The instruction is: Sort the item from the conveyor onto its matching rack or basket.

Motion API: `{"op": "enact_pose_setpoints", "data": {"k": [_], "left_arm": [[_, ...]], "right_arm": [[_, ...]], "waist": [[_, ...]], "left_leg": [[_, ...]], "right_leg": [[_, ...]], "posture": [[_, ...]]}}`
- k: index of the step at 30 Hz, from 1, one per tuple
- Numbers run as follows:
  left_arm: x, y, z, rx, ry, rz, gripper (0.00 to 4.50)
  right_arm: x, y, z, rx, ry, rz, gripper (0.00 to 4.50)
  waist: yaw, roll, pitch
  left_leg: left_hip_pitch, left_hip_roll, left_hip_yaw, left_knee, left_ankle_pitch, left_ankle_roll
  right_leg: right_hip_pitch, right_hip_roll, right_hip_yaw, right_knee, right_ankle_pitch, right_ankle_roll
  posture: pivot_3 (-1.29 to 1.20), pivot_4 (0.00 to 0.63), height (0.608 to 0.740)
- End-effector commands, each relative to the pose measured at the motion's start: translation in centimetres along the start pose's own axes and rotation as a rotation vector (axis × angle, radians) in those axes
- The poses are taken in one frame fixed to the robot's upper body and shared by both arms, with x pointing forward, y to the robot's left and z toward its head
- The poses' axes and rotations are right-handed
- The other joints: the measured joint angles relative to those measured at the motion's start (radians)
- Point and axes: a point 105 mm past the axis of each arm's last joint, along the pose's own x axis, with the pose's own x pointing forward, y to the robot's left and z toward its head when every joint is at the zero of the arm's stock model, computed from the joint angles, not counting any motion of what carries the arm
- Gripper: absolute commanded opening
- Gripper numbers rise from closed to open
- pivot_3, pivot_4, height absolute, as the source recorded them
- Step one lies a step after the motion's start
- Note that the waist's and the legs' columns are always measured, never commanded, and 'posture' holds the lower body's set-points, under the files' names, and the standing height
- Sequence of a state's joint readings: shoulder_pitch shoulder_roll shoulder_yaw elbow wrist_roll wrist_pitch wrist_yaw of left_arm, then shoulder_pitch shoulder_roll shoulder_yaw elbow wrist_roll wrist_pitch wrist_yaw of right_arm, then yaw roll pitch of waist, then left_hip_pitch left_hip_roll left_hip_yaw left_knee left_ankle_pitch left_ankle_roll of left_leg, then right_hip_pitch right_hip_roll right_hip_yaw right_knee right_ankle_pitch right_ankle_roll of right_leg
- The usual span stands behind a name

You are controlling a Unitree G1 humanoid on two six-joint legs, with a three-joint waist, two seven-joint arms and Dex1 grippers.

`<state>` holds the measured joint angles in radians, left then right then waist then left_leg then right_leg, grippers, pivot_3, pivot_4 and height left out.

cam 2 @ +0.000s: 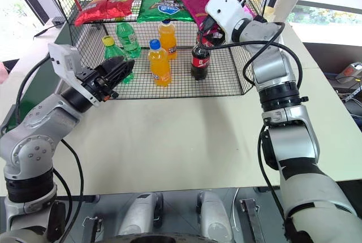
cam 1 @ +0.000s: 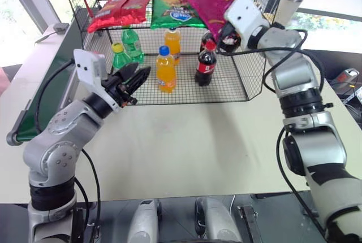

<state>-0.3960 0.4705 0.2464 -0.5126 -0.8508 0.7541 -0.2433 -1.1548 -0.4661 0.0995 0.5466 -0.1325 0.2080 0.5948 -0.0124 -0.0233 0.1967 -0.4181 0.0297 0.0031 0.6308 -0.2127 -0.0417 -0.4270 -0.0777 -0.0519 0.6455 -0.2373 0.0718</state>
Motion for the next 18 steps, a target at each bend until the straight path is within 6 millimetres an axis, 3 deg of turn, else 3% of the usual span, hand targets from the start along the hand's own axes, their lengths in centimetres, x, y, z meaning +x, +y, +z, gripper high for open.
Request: {"op": "enact_pose_setpoints", "data": {"k": [1,4,7,18], "left_arm": [[-0.1,-0.3,0.9,0.032,-0.044,0.002,2.07],[-0.2,-0.1,0.7,0.036,-0.039,0.017,2.07],[-0.2,-0.1,0.7,0.037,-0.038,0.022,2.07],[-0.4,0.1,0.7,0.040,-0.036,0.033,2.07]], "right_arm": [[-0.1,-2.0,2.7,0.040,-0.075,-0.036,2.63],[0.1,-2.7,3.3,0.082,-0.089,-0.061,1.07],[0.2,-3.5,3.8,0.102,-0.100,-0.101,0.26],[-1.5,-3.6,3.9,0.131,-0.092,-0.108,0.24]], "waist": [[0.002,0.000,0.000],[0.000,0.000,0.000],[-0.002,0.000,0.000],[0.002,0.000,0.000]], "left_leg": [[0.000,0.000,0.000,0.000,0.000,0.000],[0.000,0.000,0.000,0.000,0.000,0.000],[0.000,0.000,0.000,0.001,0.000,0.000],[-0.001,0.001,-0.001,0.002,0.000,0.000]], "right_leg": [[0.000,0.000,0.000,0.000,0.000,0.000],[0.000,0.000,0.000,0.000,0.000,0.000],[0.000,0.000,0.000,0.000,0.001,-0.001],[0.000,0.001,0.000,0.000,0.002,-0.002]], "posture": [[0.00,0.150,0.740],[0.00,0.150,0.740],[0.00,0.150,0.740],[0.00,0.150,0.740]]}}
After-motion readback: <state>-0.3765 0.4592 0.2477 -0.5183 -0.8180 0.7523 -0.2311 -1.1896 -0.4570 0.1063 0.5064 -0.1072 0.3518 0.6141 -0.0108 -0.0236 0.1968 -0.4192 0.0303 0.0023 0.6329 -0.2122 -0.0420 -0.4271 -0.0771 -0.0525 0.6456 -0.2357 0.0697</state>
